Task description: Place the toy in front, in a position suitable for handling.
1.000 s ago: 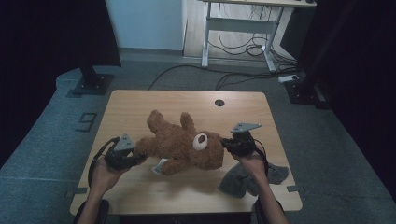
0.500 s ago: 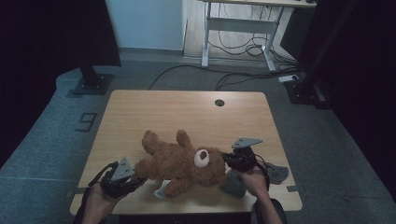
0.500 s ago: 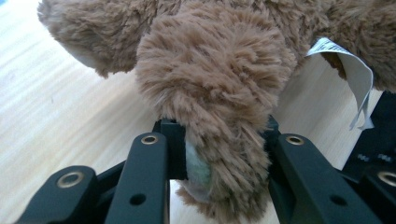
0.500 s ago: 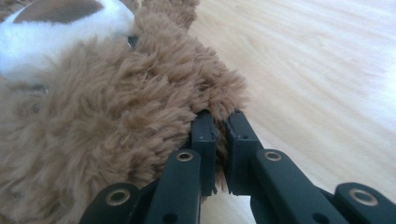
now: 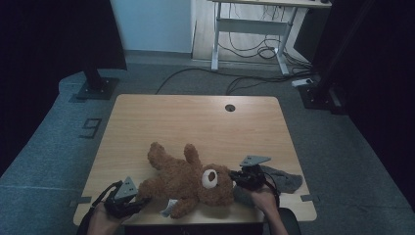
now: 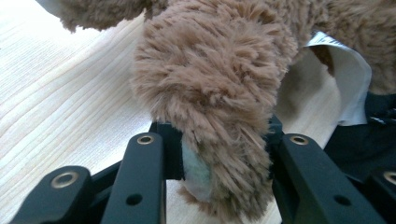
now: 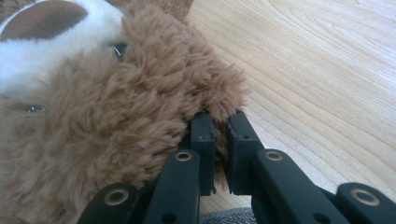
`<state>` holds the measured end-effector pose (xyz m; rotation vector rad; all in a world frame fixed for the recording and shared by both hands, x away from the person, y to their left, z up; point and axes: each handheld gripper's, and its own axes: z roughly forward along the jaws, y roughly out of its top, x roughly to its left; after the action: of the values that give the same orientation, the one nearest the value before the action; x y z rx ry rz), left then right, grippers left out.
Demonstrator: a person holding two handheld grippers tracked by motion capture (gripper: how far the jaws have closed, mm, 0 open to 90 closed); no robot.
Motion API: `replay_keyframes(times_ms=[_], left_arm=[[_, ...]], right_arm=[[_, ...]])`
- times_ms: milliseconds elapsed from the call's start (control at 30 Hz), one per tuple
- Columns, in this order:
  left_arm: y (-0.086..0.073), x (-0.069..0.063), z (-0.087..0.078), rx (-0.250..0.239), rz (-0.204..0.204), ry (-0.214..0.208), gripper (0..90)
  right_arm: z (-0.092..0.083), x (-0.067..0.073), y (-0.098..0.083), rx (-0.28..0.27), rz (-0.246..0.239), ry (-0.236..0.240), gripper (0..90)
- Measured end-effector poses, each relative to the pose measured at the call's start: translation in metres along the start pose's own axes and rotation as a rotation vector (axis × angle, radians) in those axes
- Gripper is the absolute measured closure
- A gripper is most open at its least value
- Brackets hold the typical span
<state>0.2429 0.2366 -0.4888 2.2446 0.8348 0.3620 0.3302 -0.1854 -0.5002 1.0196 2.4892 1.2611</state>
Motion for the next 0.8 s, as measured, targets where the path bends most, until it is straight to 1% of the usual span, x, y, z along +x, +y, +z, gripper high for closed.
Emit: replay_keyframes(times_ms=[33,67,100,200,233,267,367,400,433,467,500,533,567,600,633,667,700,767,800], left_arm=[[0.0,0.0,0.0,0.0,0.0,0.0,64.2],[0.0,0.0,0.0,-0.001,-0.001,0.0,64.1],[0.0,0.0,0.0,0.003,0.001,0.002,64.0],[0.0,0.001,0.0,0.003,0.0,0.001,63.1],[-0.001,0.001,0.0,0.004,-0.003,0.002,62.0],[-0.001,0.001,0.0,0.007,0.001,0.001,60.1],[-0.001,0.002,-0.003,0.007,0.013,-0.003,49.0],[0.0,0.004,-0.007,-0.002,0.007,-0.024,44.8],[0.0,0.004,-0.007,-0.002,0.007,-0.024,39.7],[0.001,0.006,-0.012,-0.022,0.001,-0.041,39.7],[0.004,0.009,-0.017,-0.044,-0.004,-0.067,33.4],[0.004,0.009,-0.017,-0.044,-0.004,-0.067,30.7],[0.009,0.011,-0.019,-0.057,0.0,-0.081,29.8],[0.009,0.011,-0.019,-0.057,0.0,-0.081,29.5],[0.016,0.014,-0.014,-0.051,0.009,-0.078,28.5],[0.018,0.016,-0.01,-0.05,0.006,-0.092,27.3],[0.018,0.016,-0.01,-0.05,0.006,-0.092,27.1],[0.023,0.019,0.001,-0.051,-0.002,-0.136,27.1],[0.027,0.02,0.01,-0.027,0.0,-0.163,27.9]], right_arm=[[0.0,0.0,0.0,0.0,0.0,0.0,82.8],[0.0,0.001,0.002,0.009,-0.017,-0.007,82.3],[0.0,0.002,0.003,0.013,-0.023,-0.013,81.9],[0.0,0.002,0.003,0.018,-0.027,-0.014,80.7],[-0.001,0.001,0.003,0.017,-0.025,-0.016,78.8],[-0.002,0.001,0.003,0.018,-0.025,-0.017,77.9],[-0.005,0.0,0.004,0.014,-0.023,-0.028,75.1],[-0.006,-0.001,0.004,0.013,-0.024,-0.029,75.1],[-0.006,-0.001,0.004,0.013,-0.024,-0.029,75.1],[-0.007,-0.001,0.004,0.013,-0.025,-0.033,75.1],[-0.008,-0.002,0.005,0.013,-0.023,-0.038,75.1],[-0.008,-0.002,0.005,0.014,-0.02,-0.041,75.2],[-0.008,-0.003,0.006,0.011,-0.022,-0.043,75.2],[-0.008,-0.003,0.006,0.009,-0.022,-0.043,75.6],[-0.007,-0.002,0.006,0.01,-0.024,-0.041,75.8],[-0.007,-0.002,0.006,0.01,-0.025,-0.041,76.1],[-0.006,-0.002,0.006,0.01,-0.026,-0.04,76.2],[-0.006,-0.001,0.006,0.011,-0.027,-0.04,76.2],[-0.005,-0.001,0.006,0.012,-0.027,-0.04,76.2]])
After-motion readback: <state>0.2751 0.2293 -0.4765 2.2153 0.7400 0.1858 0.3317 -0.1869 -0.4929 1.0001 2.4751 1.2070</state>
